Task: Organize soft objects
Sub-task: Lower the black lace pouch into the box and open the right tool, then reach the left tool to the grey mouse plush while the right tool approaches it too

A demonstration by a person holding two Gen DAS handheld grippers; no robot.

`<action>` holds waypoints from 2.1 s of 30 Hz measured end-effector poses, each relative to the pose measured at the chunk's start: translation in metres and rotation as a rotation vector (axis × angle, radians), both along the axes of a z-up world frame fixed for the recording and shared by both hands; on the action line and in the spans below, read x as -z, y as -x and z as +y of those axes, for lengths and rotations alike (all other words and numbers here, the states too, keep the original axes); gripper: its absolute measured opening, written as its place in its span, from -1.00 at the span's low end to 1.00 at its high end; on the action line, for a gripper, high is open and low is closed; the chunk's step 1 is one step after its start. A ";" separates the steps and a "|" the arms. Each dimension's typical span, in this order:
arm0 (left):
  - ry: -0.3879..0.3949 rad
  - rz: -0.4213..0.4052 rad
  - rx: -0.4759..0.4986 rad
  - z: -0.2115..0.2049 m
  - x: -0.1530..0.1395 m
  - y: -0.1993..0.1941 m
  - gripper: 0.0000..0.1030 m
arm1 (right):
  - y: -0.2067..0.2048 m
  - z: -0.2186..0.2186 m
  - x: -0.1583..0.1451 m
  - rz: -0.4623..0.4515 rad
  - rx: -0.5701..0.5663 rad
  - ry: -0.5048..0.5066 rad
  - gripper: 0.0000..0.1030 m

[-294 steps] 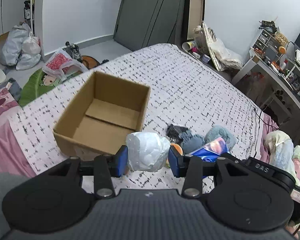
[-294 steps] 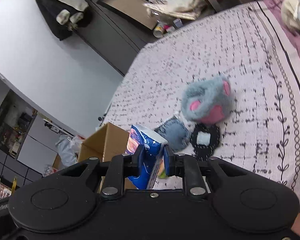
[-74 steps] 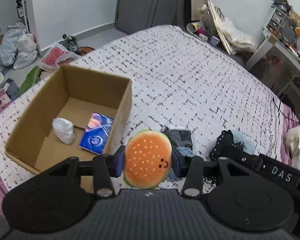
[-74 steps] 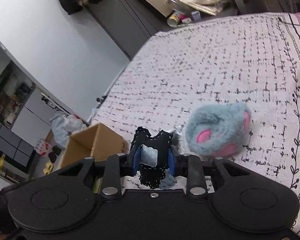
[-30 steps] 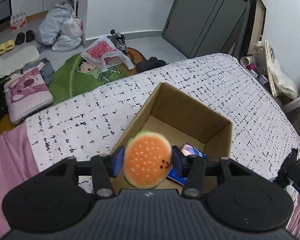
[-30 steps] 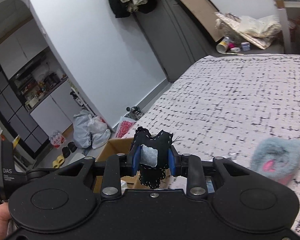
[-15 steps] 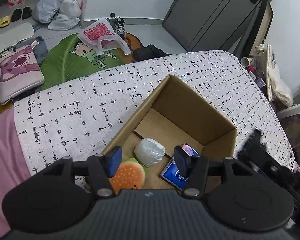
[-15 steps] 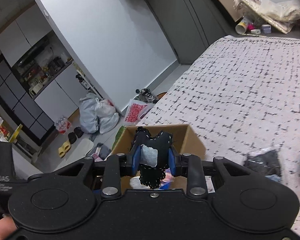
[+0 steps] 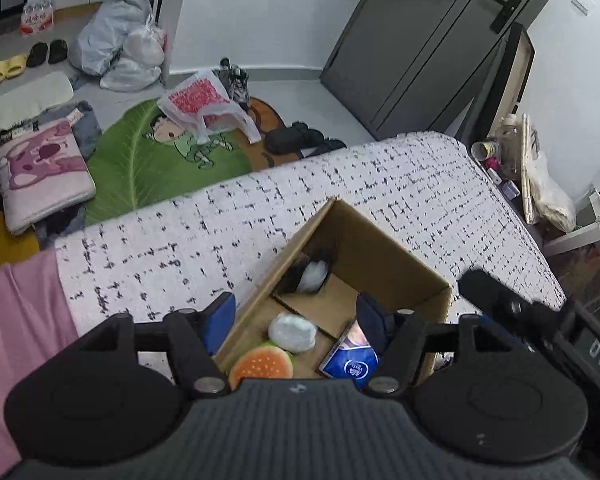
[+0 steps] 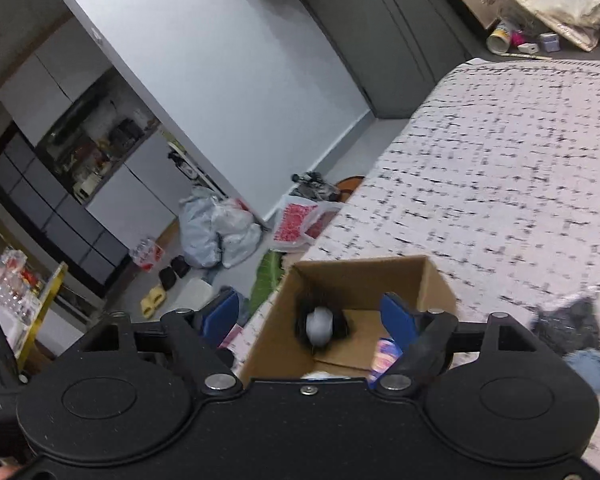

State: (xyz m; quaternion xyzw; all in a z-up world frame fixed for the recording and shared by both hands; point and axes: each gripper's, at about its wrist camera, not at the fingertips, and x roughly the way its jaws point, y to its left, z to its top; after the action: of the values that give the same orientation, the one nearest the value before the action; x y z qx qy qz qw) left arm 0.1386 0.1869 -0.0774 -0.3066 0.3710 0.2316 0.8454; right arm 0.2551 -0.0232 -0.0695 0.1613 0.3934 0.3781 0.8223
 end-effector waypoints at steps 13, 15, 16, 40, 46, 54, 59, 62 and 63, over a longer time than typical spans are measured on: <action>-0.074 0.019 0.045 -0.044 -0.023 0.001 0.78 | 0.015 -0.074 -0.037 -0.065 0.063 0.152 0.75; -0.072 0.010 0.059 -0.052 -0.027 0.001 0.78 | 0.015 -0.084 -0.038 -0.064 0.073 0.167 0.75; -0.074 0.009 0.066 -0.056 -0.029 0.001 0.78 | 0.015 -0.091 -0.039 -0.064 0.077 0.167 0.75; -0.121 -0.029 0.267 -0.166 -0.044 -0.039 0.78 | -0.014 -0.211 0.007 0.074 0.324 0.118 0.74; -0.121 -0.030 0.280 -0.189 -0.034 -0.055 0.78 | -0.024 -0.237 0.018 0.156 0.389 0.035 0.74; -0.100 -0.012 0.302 -0.217 -0.012 -0.082 0.77 | -0.036 -0.259 0.040 0.266 0.470 0.003 0.74; -0.074 -0.009 0.326 -0.231 0.005 -0.099 0.73 | -0.043 -0.266 0.054 0.314 0.501 -0.010 0.63; -0.054 -0.005 0.328 -0.238 0.014 -0.108 0.71 | -0.049 -0.267 0.062 0.348 0.496 -0.029 0.45; -0.052 -0.003 0.330 -0.240 0.018 -0.111 0.68 | -0.052 -0.267 0.064 0.359 0.491 -0.038 0.37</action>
State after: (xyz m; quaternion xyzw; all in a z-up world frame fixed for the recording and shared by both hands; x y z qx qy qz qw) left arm 0.2497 -0.0530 -0.0953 -0.2200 0.4089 0.0986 0.8801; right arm 0.3071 -0.2898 -0.1338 0.3310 0.4746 0.1405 0.8034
